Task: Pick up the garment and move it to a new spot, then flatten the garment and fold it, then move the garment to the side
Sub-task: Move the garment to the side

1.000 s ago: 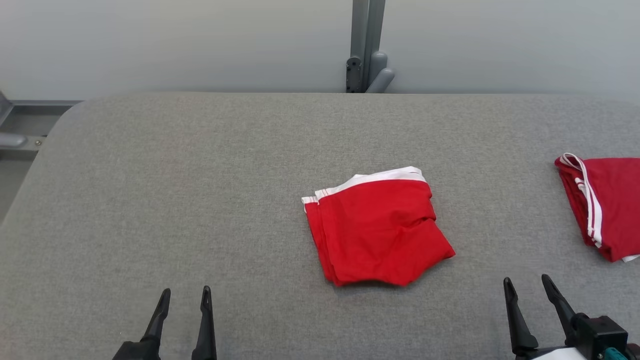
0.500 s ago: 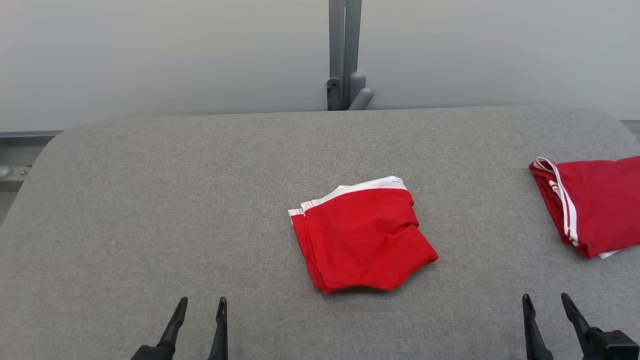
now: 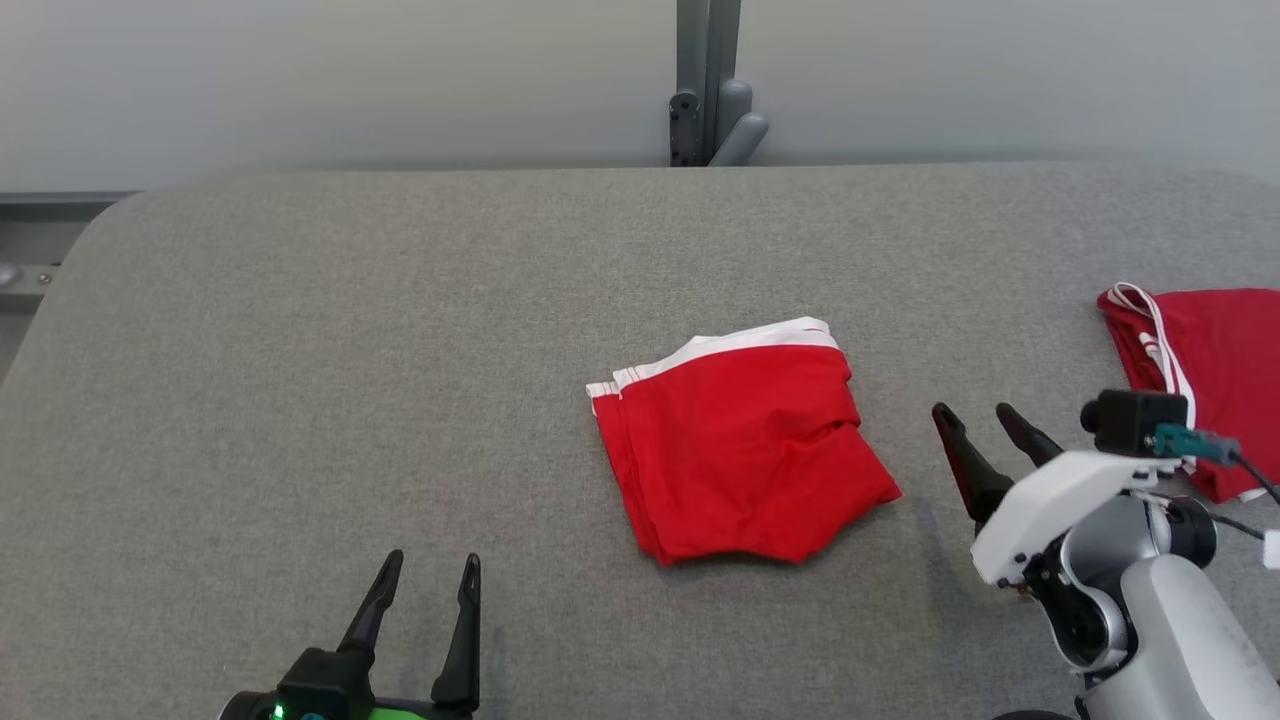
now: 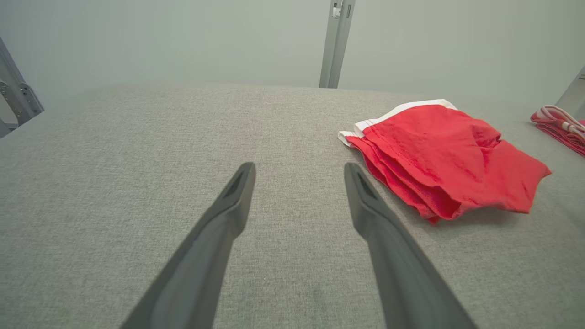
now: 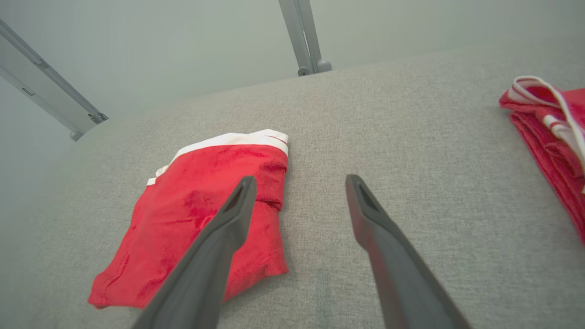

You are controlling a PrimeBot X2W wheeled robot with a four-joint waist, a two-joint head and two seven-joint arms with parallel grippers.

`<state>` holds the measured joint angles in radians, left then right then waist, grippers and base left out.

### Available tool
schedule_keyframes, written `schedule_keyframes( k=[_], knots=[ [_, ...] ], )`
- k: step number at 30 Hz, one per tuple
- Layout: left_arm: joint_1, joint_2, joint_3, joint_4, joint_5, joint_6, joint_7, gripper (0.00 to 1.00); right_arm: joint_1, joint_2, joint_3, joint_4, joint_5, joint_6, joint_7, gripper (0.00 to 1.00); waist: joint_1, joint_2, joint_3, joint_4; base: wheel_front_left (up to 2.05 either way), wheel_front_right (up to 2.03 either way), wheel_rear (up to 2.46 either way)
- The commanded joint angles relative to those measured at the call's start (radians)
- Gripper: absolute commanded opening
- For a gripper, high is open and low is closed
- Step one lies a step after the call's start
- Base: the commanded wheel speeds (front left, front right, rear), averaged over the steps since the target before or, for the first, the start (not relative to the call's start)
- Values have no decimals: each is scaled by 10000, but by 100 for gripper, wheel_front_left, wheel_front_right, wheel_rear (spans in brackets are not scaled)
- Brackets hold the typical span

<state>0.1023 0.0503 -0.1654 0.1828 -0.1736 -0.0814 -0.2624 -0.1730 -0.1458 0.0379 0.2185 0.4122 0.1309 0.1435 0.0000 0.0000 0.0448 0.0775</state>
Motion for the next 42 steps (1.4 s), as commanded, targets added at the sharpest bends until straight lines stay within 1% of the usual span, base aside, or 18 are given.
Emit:
schedule_keyframes(
  k=[1, 4, 5, 7, 11, 13, 17, 20, 21, 22, 23, 25, 28, 32, 37, 40, 42],
  knots=[
    [-188, 13, -46, 49, 46, -46, -29, 100, -309, 0, 70, 208, 354, -7, 501, 100, 0, 0, 495, 366, 0, 0, 0],
    [-498, 13, -147, 128, 0, -65, -29, 100, -1100, -192, 355, 858, 1004, -4, 1744, 100, 0, 0, 702, 696, 0, 0, 0],
    [-675, 12, -229, 174, -55, -61, -29, 100, -1493, -317, 466, 1405, 1211, -4, 2242, 100, 0, 0, 784, 967, 0, 0, 0],
    [-828, 15, -310, 198, -113, -14, -29, 100, -1854, -281, 476, 1937, 1487, -2, 2672, 100, 0, 0, 883, 1206, 0, 0, 0],
    [-1064, 13, -476, 231, -203, 12, -29, 100, -2454, -236, 494, 2744, 2335, -4, 3368, 100, 0, 0, 1060, 1563, 0, 0, 0],
    [-1104, 13, -494, 226, -252, 59, -27, 100, -2717, -296, 487, 3106, 2472, -2, 3563, 100, 0, 0, 1137, 1658, 0, 0, 0],
    [-1082, 12, -460, 142, -327, 180, -29, 100, -3086, -178, 474, 3814, 2712, -2, 3944, 100, 0, 0, 1243, 1625, 0, 0, 0],
    [-1026, 13, -439, 118, -359, 196, -29, 100, -3097, -87, 608, 4055, 2859, -2, 4204, 100, 0, 0, 1280, 1510, 0, 0, 0],
    [-1012, 12, -444, 117, -360, 193, -29, 100, -3075, -81, 704, 4080, 2928, -4, 4268, 55, 0, 0, 1295, 1429, 0, 0, 0],
    [-1006, 12, -436, 114, -346, 185, -29, 100, -3065, -110, 799, 3988, 2978, -2, 4133, 15, 0, 0, 1308, 1332, 0, 0, 0],
    [-1015, 12, -413, 107, -314, 176, -29, 100, -3088, -152, 793, 3869, 3084, -2, 3884, 0, 0, 0, 1330, 1215, 0, 0, 0],
    [-1023, 16, -316, 81, -217, 170, -29, 100, -3167, -194, 759, 3832, 3330, -2, 3658, 0, 0, 0, 1366, 874, 0, 0, 0],
    [-1106, 11, -170, 12, -91, 95, -29, 100, -3386, -374, 945, 3742, 3598, -5, 3694, 0, 0, 0, 1415, 286, 0, 0, 0],
    [-1195, 15, 57, -98, 19, 35, -29, 100, -3584, -781, 1274, 3377, 3702, -4, 3685, 0, 0, 0, 1454, -652, 0, 0, 0],
    [-1356, 16, 174, -316, 125, -71, -27, 100, -4072, -1705, 1556, 2798, 3311, -2, 3613, 0, 0, 0, 1657, -1830, 0, 0, 0],
    [-1490, 18, 91, -328, 201, -149, -27, 100, -4500, -2215, 1515, 2458, 3123, -2, 3725, 0, 0, 0, 1807, -2293, 0, 0, 0],
    [-1630, 19, 26, -304, 239, -193, -27, 100, -4782, -2562, 1464, 2164, 3020, -2, 3902, 0, 0, 0, 1929, -2461, 0, 0, 0]
  ],
)
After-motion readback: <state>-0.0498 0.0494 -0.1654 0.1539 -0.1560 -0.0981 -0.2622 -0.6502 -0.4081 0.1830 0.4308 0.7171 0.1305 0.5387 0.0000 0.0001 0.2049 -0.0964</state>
